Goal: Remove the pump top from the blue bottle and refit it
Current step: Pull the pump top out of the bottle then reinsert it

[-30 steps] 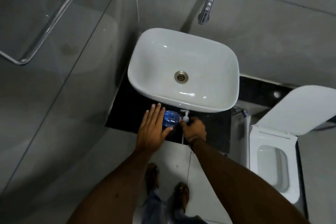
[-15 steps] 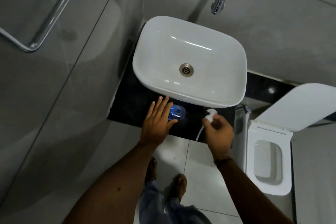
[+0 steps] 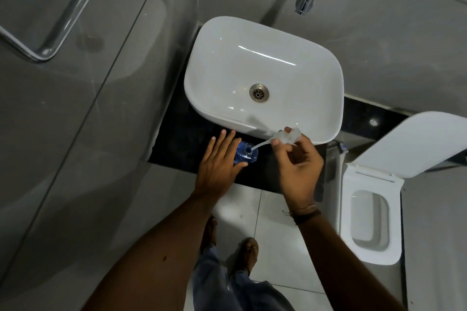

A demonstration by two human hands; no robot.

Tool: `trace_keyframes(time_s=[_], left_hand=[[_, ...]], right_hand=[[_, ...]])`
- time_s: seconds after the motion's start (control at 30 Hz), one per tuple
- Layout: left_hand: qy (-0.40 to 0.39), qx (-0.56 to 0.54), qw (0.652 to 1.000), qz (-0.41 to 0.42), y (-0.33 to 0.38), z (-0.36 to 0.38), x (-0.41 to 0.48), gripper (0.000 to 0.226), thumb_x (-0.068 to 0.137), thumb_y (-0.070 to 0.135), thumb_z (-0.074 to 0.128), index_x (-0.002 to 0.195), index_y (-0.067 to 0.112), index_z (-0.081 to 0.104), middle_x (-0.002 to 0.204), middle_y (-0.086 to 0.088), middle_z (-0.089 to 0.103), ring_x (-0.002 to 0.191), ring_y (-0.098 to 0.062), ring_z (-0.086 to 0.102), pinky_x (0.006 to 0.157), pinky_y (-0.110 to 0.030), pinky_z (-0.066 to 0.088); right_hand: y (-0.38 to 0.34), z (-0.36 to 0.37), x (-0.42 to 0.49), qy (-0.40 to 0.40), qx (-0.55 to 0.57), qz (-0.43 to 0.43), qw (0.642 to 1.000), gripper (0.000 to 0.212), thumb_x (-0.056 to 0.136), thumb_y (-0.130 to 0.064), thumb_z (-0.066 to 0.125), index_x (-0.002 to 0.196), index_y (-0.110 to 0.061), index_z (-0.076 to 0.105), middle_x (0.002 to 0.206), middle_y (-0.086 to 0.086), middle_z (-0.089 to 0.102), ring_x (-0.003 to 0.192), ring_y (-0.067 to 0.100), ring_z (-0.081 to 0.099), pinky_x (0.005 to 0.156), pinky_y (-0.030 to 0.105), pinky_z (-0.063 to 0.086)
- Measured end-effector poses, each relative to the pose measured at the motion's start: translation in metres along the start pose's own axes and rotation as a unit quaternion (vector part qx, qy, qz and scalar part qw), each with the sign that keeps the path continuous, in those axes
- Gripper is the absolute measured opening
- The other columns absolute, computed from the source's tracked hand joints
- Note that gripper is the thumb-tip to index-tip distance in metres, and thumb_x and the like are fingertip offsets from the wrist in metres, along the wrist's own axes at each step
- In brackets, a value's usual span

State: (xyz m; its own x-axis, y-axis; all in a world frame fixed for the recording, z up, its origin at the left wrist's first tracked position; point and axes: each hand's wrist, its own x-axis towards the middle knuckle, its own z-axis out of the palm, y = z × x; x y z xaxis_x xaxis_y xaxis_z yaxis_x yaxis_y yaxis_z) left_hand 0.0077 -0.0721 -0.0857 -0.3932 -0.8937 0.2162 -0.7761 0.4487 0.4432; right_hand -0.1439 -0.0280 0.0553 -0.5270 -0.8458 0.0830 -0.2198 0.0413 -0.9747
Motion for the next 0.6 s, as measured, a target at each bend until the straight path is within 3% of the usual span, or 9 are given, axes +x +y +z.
trace_keyframes(time_s=[0.07,0.17,0.3,0.47,0.6], left_hand=[[0.005,-0.002,1.0,0.002,-0.001,0.0,0.0,0.067,0.098,0.052,0.056,0.148,0.008,0.05,0.16,-0.012,0.043,0.153,-0.031,0.031,0.126,-0.052,0.025],[0.007,-0.011,1.0,0.005,-0.001,0.001,0.0,0.068,0.099,0.054,0.05,0.148,0.007,0.05,0.16,-0.013,0.043,0.154,-0.031,0.03,0.126,-0.052,0.024],[-0.001,-0.019,1.0,0.007,-0.002,0.001,0.0,0.07,0.099,0.056,0.041,0.148,0.007,0.049,0.161,-0.013,0.042,0.154,-0.03,0.028,0.126,-0.052,0.023],[0.006,-0.014,1.0,0.011,-0.003,0.003,0.0,0.067,0.1,0.053,0.044,0.148,0.007,0.05,0.16,-0.013,0.043,0.154,-0.031,0.029,0.126,-0.053,0.024],[0.009,-0.01,1.0,0.016,-0.005,0.006,-0.001,0.066,0.101,0.053,0.045,0.149,0.007,0.047,0.16,-0.013,0.043,0.154,-0.031,0.029,0.126,-0.053,0.025]], right_hand=[[0.007,0.004,0.0,-0.002,-0.002,-0.001,1.0,0.036,0.096,-0.002,0.075,0.112,-0.035,0.075,0.082,-0.017,0.075,0.08,0.0,0.07,0.087,0.017,0.059],[0.017,0.009,-0.001,-0.018,-0.002,-0.003,1.0,0.031,0.096,-0.002,0.075,0.114,-0.028,0.076,0.086,-0.017,0.077,0.085,-0.001,0.074,0.085,0.014,0.058],[0.038,0.012,-0.001,-0.057,-0.031,0.007,0.998,0.023,0.095,-0.003,0.076,0.118,-0.007,0.076,0.093,-0.014,0.08,0.092,0.003,0.077,0.089,0.021,0.061],[0.055,0.015,0.002,-0.155,-0.122,0.003,0.98,0.04,0.094,-0.012,0.078,0.134,-0.011,0.072,0.129,0.002,0.077,0.125,0.018,0.071,0.109,0.037,0.057],[0.066,0.017,0.008,-0.189,-0.241,-0.027,0.952,0.037,0.093,-0.016,0.081,0.129,-0.015,0.076,0.126,0.0,0.076,0.124,0.02,0.062,0.111,0.038,0.051]])
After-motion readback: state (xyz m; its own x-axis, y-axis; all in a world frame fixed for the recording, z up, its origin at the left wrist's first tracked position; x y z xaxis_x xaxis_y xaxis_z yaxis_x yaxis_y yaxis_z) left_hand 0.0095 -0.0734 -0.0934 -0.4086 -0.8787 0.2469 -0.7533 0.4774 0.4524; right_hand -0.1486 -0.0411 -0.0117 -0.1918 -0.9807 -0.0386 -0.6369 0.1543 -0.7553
